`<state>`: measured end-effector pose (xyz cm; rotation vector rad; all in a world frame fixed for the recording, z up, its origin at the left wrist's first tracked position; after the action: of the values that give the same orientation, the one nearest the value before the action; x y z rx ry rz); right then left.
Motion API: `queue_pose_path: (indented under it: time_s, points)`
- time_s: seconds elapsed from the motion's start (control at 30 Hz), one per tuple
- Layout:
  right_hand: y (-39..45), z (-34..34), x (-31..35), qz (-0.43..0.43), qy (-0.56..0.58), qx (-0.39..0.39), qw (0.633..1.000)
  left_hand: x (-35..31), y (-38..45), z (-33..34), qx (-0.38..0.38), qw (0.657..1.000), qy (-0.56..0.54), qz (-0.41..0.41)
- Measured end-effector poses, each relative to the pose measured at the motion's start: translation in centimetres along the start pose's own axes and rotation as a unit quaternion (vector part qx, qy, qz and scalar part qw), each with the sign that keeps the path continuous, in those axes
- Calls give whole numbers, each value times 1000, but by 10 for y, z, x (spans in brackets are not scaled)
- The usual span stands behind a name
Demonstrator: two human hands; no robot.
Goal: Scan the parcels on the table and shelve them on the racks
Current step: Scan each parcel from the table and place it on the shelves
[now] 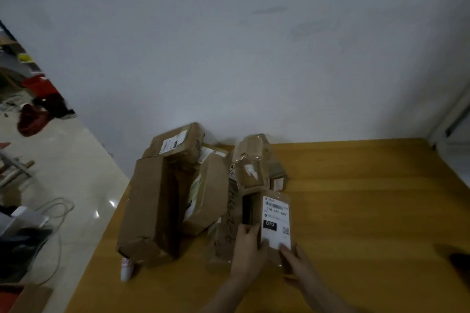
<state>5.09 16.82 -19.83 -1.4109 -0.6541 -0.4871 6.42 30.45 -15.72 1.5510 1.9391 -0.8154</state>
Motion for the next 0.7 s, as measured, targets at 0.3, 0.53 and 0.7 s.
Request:
queue_pose_path:
  time_s: [0.3, 0.53, 0.7]
  points:
    - [-57, -90, -8, -52, 135, -125, 982, -87, -23, 50, 98, 979, -153, 88]
    - [-126, -159, 34, -215, 189, -198, 937, -176, -35, 73, 224, 909, -322, 144]
    - [-165, -211, 53, -304, 160, -231, 910, -229, -53, 81, 254, 882, -375, 132]
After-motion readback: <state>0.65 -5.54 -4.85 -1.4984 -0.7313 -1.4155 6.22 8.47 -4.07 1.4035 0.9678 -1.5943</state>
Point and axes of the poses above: each hand's wrist, its own y-axis towards the middle knuckle, its own z-axis out of the palm, x = y × z, the point moved 7 cm from there along y, towards the middle knuckle, and after that the axes turned 3 degrees about z, right-handed, at the moved point
